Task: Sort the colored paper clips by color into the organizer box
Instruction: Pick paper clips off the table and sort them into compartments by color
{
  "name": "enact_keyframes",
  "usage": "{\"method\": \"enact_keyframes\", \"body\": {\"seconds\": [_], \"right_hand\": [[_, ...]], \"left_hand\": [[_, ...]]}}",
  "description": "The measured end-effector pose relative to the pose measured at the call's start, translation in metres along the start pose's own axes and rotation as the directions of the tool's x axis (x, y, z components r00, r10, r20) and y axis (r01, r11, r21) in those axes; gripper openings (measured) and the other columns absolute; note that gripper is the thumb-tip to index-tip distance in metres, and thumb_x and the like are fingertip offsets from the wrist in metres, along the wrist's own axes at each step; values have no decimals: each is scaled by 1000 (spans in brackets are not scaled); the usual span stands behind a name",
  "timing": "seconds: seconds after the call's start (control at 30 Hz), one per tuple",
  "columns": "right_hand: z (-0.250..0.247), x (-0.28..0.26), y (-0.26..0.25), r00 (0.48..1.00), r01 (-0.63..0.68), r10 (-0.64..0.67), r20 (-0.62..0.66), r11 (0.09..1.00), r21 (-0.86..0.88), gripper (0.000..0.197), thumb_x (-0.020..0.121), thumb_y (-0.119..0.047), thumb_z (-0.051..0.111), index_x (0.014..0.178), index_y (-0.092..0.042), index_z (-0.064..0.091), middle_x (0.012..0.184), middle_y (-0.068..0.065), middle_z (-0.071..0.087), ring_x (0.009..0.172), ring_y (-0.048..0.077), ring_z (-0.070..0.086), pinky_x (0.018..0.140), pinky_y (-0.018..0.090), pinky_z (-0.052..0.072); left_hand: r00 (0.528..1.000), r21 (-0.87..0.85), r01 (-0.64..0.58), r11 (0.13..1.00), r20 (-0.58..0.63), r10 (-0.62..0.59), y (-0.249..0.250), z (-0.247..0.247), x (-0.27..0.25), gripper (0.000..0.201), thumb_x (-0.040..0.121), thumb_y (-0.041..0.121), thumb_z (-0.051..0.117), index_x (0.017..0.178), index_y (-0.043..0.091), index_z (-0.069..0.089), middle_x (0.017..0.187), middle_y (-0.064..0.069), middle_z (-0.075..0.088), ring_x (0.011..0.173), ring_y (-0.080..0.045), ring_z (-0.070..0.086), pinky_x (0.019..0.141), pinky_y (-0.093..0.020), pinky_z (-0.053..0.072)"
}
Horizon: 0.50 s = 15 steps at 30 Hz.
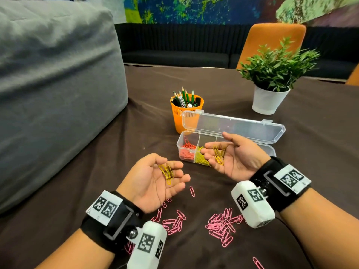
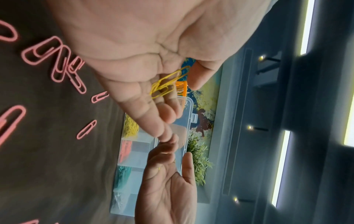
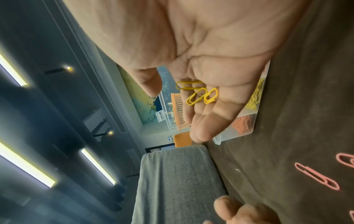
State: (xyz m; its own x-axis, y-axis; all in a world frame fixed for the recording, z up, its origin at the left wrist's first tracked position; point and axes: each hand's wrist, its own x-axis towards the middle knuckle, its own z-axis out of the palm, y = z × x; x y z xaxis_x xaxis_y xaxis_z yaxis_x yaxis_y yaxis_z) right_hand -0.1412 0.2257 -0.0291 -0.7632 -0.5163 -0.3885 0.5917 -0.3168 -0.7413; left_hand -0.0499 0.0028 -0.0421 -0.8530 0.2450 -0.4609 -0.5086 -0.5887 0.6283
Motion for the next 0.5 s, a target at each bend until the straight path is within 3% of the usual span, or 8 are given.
{"method": "enact_keyframes", "body": {"seconds": [0.1, 0.2, 0.23, 0.3, 0.37, 0.4, 0.43, 0.5], "right_hand": [[3, 8, -4, 997, 47, -52, -53, 996, -78, 49, 99, -45, 42, 87, -3, 63, 81, 14, 63, 64, 19, 59, 56, 28, 52], [16, 26, -12, 948, 247, -285, -143, 940, -236, 38, 101, -32, 42, 75, -8, 57, 70, 8, 57, 59, 17, 50, 57, 27, 41], [23, 34, -13, 915, 312, -378, -143, 885, -346, 34, 101, -23, 42, 74, -8, 56, 70, 8, 57, 60, 18, 50, 57, 28, 41], [29, 48, -13, 852, 351, -519, -75, 670, -654, 31, 98, -11, 42, 73, -8, 60, 73, 10, 63, 67, 24, 58, 63, 33, 47], [26, 59, -9, 850, 294, -525, 43, 404, -866, 29, 97, -11, 46, 78, -12, 68, 84, 6, 71, 84, 21, 65, 78, 32, 49], [22, 61, -9, 856, 273, -512, 74, 325, -906, 25, 96, -12, 49, 82, -13, 71, 90, 4, 73, 90, 18, 66, 83, 30, 49], [17, 60, -9, 859, 266, -505, 80, 308, -914, 21, 95, -12, 53, 86, -12, 72, 95, 2, 73, 94, 16, 65, 86, 29, 48], [10, 56, -11, 850, 300, -522, 63, 382, -874, 16, 93, -9, 58, 94, -9, 73, 100, 4, 74, 96, 16, 65, 90, 29, 47]], "left_hand": [[1000, -121, 5, 993, -15, -7, -3, -1, 4, 47, 94, 40, 51, 107, -3, 65, 101, -22, 67, 105, -38, 69, 79, -41, 59], [1000, -238, -19, 971, -19, 15, -6, 1, 8, 60, 96, 50, 50, 120, -3, 62, 122, -23, 66, 114, -39, 65, 92, -45, 55], [999, -270, -31, 962, -26, 25, -6, 2, 9, 61, 96, 51, 50, 121, -3, 62, 125, -23, 65, 114, -40, 65, 94, -45, 52], [998, -315, -53, 948, -47, 41, -7, 4, 11, 60, 96, 51, 50, 121, -2, 61, 127, -24, 64, 114, -41, 65, 98, -45, 49], [996, -333, -77, 940, -72, 56, -6, 5, 14, 60, 96, 50, 51, 123, -2, 61, 126, -25, 64, 114, -41, 65, 98, -46, 49], [994, -330, -93, 940, -85, 68, -4, 7, 16, 59, 96, 49, 51, 122, -3, 61, 125, -26, 64, 113, -42, 65, 98, -46, 50], [992, -320, -111, 941, -99, 83, -1, 8, 18, 58, 97, 48, 51, 122, -3, 61, 123, -26, 65, 114, -42, 65, 98, -46, 49], [985, -285, -154, 946, -119, 125, 6, 13, 23, 54, 99, 46, 49, 120, -2, 61, 122, -24, 66, 116, -40, 63, 102, -46, 48]]}}
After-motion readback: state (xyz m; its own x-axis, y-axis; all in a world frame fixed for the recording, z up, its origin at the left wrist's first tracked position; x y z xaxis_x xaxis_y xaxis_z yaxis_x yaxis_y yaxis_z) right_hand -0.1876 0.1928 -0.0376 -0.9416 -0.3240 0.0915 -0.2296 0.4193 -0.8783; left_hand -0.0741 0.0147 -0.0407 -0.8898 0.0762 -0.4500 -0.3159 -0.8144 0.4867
